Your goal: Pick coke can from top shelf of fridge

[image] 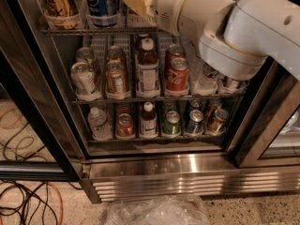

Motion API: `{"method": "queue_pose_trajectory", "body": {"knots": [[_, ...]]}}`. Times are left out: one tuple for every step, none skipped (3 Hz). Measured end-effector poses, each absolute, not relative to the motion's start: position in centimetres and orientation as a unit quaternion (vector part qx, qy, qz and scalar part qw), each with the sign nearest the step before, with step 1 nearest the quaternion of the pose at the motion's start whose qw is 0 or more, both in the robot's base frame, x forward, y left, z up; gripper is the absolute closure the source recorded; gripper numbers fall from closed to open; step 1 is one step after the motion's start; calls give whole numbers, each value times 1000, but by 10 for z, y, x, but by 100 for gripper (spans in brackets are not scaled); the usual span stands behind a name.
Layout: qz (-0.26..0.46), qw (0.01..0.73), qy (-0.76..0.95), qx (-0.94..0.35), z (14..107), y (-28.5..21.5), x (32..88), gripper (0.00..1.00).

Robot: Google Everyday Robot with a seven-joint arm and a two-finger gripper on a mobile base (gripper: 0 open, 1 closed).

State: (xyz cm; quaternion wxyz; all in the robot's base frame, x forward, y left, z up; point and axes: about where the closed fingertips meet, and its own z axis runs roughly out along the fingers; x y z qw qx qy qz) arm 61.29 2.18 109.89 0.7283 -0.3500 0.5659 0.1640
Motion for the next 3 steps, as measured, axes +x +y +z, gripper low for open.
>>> {"method": "queue_pose_trajectory", "body": {"knots": [[164, 729, 560, -358, 1107, 21, 595, 100], [179, 723, 560, -362, 1108, 23, 575, 100], [212, 714, 558, -366, 1106, 24, 562, 100]]}}
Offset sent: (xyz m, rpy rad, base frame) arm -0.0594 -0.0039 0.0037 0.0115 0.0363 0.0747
